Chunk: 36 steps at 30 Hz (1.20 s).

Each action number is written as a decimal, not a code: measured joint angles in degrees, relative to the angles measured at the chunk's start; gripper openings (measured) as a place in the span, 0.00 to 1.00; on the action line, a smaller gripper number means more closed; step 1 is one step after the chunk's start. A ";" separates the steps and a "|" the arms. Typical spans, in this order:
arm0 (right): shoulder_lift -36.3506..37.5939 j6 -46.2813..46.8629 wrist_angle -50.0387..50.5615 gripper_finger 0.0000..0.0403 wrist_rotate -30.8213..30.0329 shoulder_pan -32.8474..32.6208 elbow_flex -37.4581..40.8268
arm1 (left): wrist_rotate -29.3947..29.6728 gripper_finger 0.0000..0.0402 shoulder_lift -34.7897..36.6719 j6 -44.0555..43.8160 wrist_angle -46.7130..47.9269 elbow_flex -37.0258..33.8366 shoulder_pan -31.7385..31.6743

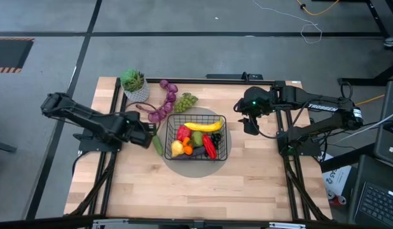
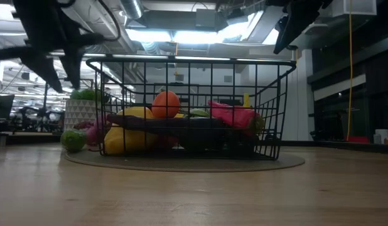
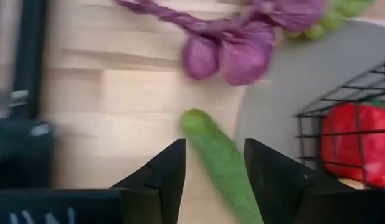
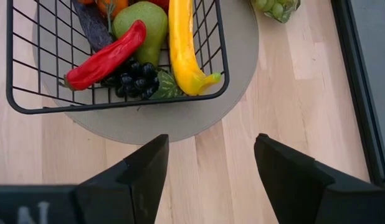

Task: Build produce basket
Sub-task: Put the green cucumber into the black wire basket

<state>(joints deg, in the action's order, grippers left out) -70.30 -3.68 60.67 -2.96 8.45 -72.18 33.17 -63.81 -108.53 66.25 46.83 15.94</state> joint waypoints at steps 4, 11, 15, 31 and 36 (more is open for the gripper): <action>0.00 0.02 -0.02 0.59 0.00 0.00 0.00 | 1.85 0.39 -0.09 6.88 -9.49 -3.86 -1.25; 0.00 0.11 -0.07 0.59 0.00 0.00 0.00 | 3.01 0.39 -0.09 8.52 -15.98 -7.27 -1.79; 0.00 0.13 -0.07 0.59 0.00 0.00 0.00 | 2.70 0.39 -1.11 5.34 -18.01 -8.39 -1.79; 0.00 0.17 -0.05 0.59 0.00 0.00 0.00 | -1.42 0.39 -7.80 5.42 -23.79 -8.43 -1.79; 0.00 0.17 -0.05 0.59 -0.01 0.00 0.00 | -4.41 0.39 -9.66 5.13 -23.86 -8.43 -1.79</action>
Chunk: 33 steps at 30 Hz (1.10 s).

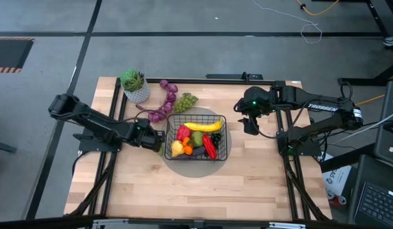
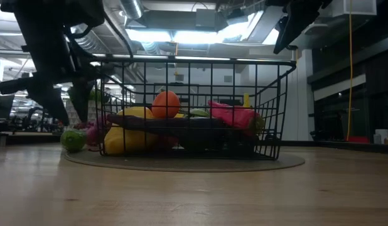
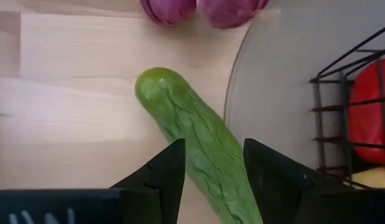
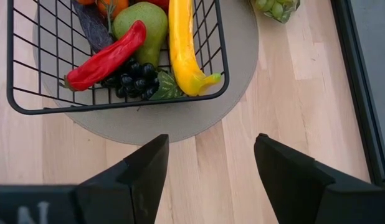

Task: Build produce basket
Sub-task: Put the green cucumber into the black wire basket

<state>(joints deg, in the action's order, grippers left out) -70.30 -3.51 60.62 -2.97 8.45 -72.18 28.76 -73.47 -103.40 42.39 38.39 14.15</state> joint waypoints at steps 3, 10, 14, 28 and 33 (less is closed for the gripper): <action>0.00 0.01 -0.01 0.59 0.01 0.00 0.00 | 0.00 0.39 -1.70 0.03 -0.01 0.01 0.00; 0.00 0.02 0.00 0.59 0.01 0.00 0.00 | -3.36 0.39 -2.43 4.80 0.74 0.02 0.00; 0.00 0.02 -0.02 0.59 0.01 0.00 0.00 | -4.44 0.39 -2.43 6.20 1.63 0.02 0.00; 0.00 0.02 -0.02 0.59 0.01 0.00 0.00 | -4.27 0.39 -2.43 -4.31 -0.39 0.02 0.00; 0.00 0.02 -0.02 0.59 0.01 0.00 0.00 | -4.22 0.39 -2.43 -2.61 -2.12 0.02 0.00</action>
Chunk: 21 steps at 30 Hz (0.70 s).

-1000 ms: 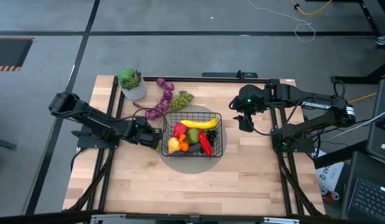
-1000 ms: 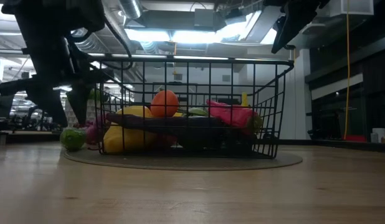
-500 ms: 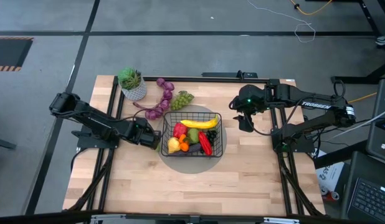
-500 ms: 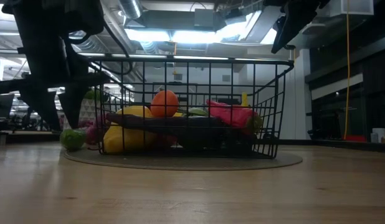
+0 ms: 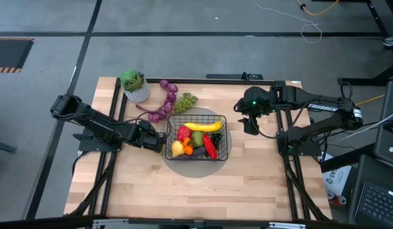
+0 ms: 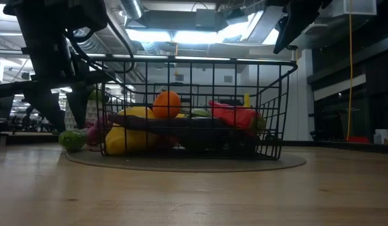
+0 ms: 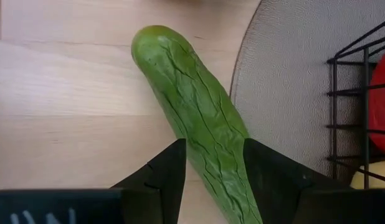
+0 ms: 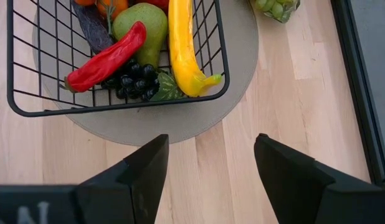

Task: Build produce basket
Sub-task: Put the green cucumber into the black wire basket

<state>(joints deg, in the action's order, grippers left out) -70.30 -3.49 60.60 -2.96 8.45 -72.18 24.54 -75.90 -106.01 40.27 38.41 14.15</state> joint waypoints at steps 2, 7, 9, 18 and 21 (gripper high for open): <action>0.00 0.00 0.00 0.59 0.00 0.00 0.00 | 0.02 0.39 0.00 -0.01 0.03 0.00 0.00; 0.00 0.00 0.00 0.59 0.00 0.00 0.00 | 0.02 0.39 0.00 -0.44 0.07 0.00 -0.12; 0.00 0.00 0.02 0.59 0.00 0.00 0.00 | 0.06 0.39 -0.35 -0.50 0.05 0.00 -0.50; 0.00 0.00 0.01 0.59 -0.02 0.00 0.00 | -1.17 0.39 -3.19 0.16 1.67 0.20 -2.27; 0.00 0.00 0.02 0.59 0.00 0.00 0.00 | -1.48 0.39 -3.21 4.91 3.27 0.17 -2.43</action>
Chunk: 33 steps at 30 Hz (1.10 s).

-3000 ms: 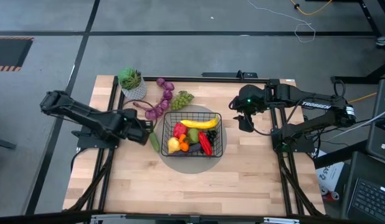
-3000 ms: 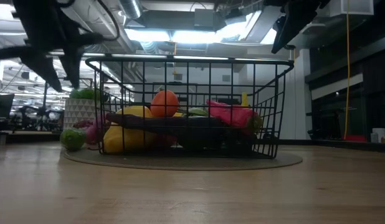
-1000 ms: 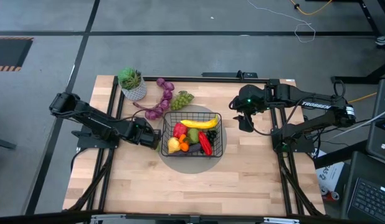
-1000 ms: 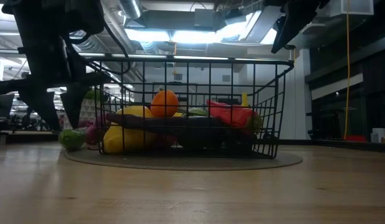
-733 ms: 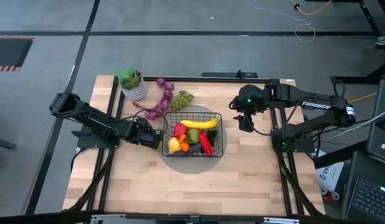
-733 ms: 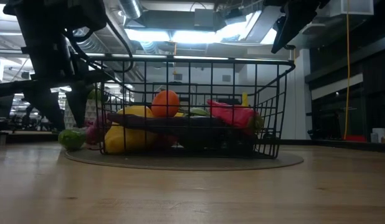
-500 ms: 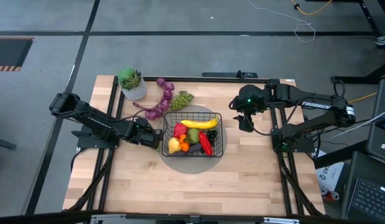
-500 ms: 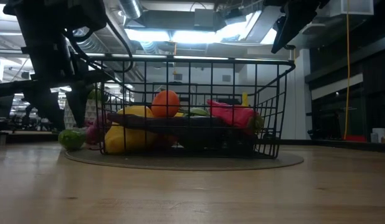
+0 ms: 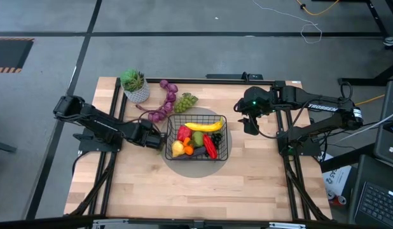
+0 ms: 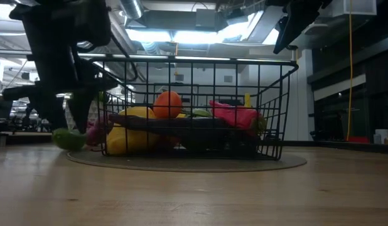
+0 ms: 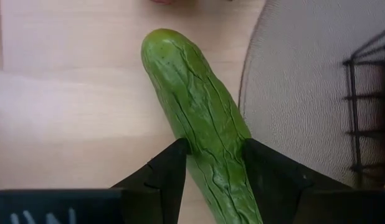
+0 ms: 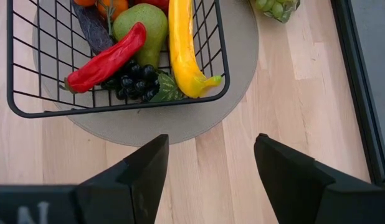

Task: Build produce basket
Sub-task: Put the green cucumber into the black wire basket

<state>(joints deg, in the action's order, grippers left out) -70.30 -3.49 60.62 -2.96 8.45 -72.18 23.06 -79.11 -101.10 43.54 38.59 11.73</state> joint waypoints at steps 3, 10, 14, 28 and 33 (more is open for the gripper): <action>0.00 0.00 0.00 0.59 0.00 0.00 0.00 | -1.51 0.39 0.01 3.99 2.72 0.01 0.00; 0.00 0.00 0.00 0.59 0.00 0.00 0.00 | -7.22 0.39 0.07 10.02 12.20 0.02 0.02; 0.00 0.00 0.00 0.59 0.00 0.00 0.00 | -7.28 0.39 0.03 10.26 13.11 -0.02 0.48; 0.00 0.24 0.02 0.59 0.00 0.00 0.00 | -2.93 0.33 -0.13 10.20 12.49 -0.28 1.42; 0.00 0.24 0.01 0.59 0.00 0.00 0.00 | -3.26 0.19 -0.07 10.16 12.47 -0.17 1.42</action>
<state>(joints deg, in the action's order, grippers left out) -70.30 -3.25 60.63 -2.96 8.45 -72.18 19.79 -79.18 -90.94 56.01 38.41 13.15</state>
